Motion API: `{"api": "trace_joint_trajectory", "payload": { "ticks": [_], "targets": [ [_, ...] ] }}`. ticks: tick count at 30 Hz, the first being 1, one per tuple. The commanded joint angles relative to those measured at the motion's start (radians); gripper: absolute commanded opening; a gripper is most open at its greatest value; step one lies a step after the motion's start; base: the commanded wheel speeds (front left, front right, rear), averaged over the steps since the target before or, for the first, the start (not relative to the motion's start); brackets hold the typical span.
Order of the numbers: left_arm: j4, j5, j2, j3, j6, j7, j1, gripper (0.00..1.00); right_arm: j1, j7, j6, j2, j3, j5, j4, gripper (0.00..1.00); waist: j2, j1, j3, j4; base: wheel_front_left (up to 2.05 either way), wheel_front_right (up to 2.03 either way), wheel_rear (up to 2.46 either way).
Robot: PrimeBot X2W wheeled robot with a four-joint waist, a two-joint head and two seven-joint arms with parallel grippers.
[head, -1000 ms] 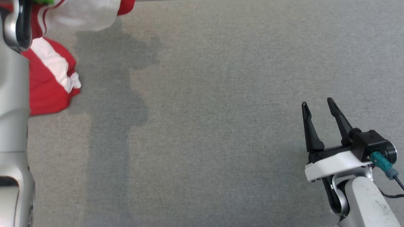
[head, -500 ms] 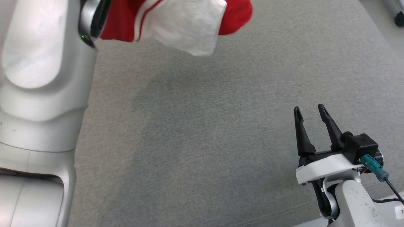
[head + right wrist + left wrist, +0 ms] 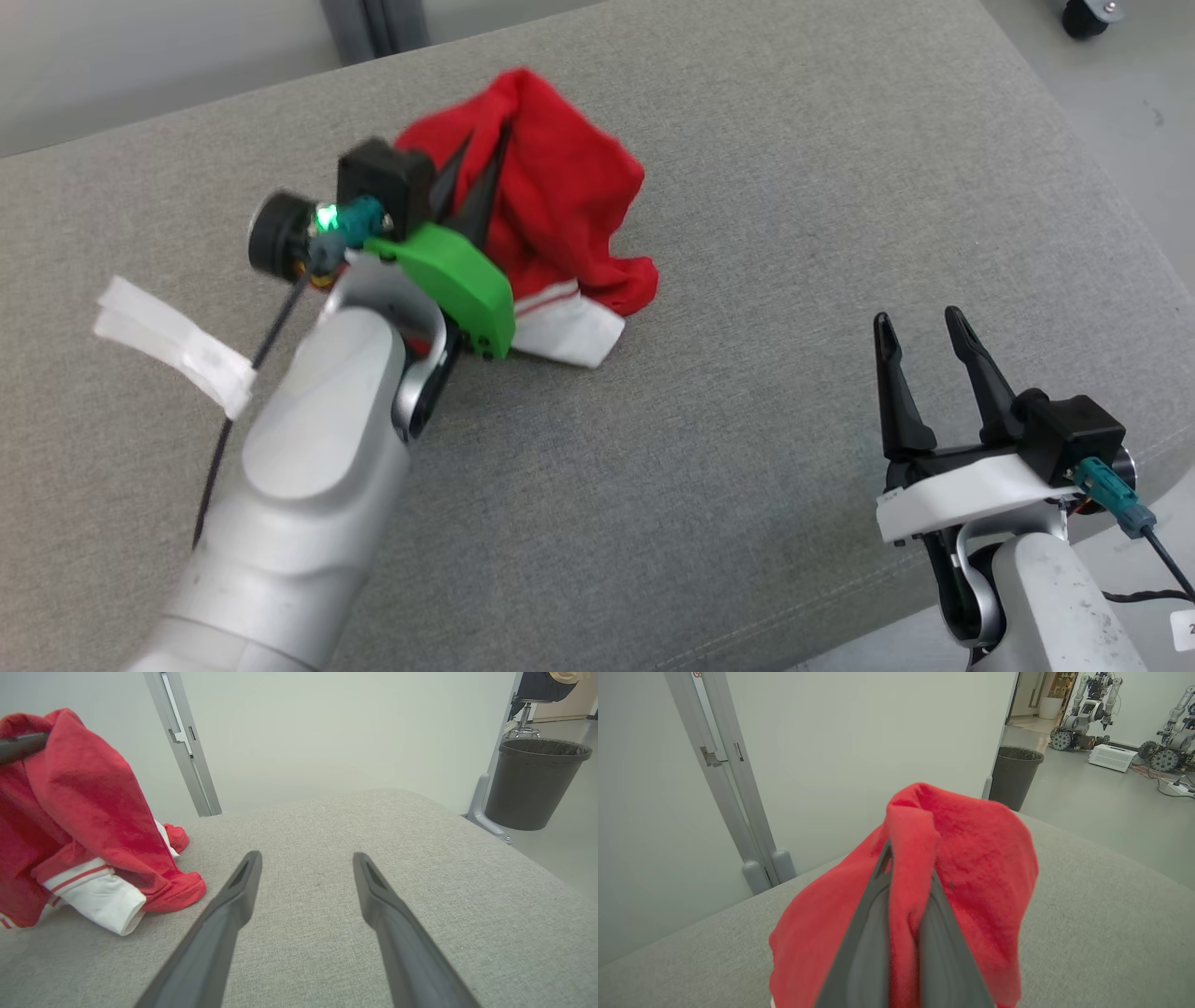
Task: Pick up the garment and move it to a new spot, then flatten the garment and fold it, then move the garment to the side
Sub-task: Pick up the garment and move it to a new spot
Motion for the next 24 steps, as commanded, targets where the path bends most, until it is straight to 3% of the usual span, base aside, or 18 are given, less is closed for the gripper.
{"api": "trace_joint_trajectory", "payload": {
  "ticks": [1, 5, 6, 8, 16, 24],
  "targets": [
    [0.021, -0.003, 0.0, -0.014, 0.004, -0.007, 0.049, 0.0, 0.007, -0.003, -0.001, 0.001, -0.002, -0.002, 0.001, 1.0, -0.0001, 0.0, -0.003, 0.01, 0.0, 0.0, 0.0],
    [0.067, 0.001, -0.007, -0.054, 0.006, -0.015, 0.144, 0.0, 0.01, -0.003, -0.001, 0.001, -0.004, -0.009, 0.002, 1.0, -0.0001, 0.0, -0.008, 0.028, 0.0, 0.0, 0.0],
    [0.072, -0.002, -0.009, -0.059, 0.006, -0.022, 0.158, 0.09, 0.012, -0.003, -0.001, 0.002, -0.004, -0.009, 0.003, 1.0, -0.0001, 0.0, -0.009, 0.033, 0.0, 0.0, 0.0],
    [0.078, -0.007, -0.015, -0.072, 0.008, -0.037, 0.179, 1.0, 0.016, -0.003, -0.001, 0.002, -0.004, -0.011, 0.004, 1.0, -0.0001, 0.0, -0.012, 0.045, 0.0, 0.0, 0.0],
    [-0.046, -0.001, -0.01, -0.035, 0.057, -0.144, 0.188, 1.0, 0.045, -0.003, -0.001, -0.002, -0.014, -0.02, 0.001, 1.0, -0.0001, 0.0, -0.058, 0.12, 0.0, 0.0, 0.0],
    [-0.285, 0.032, 0.081, 0.13, 0.145, -0.151, 0.327, 1.0, 0.073, -0.003, -0.001, -0.005, -0.024, -0.031, -0.008, 1.0, -0.0001, 0.0, -0.102, 0.207, 0.0, 0.0, 0.0]
  ]
}}
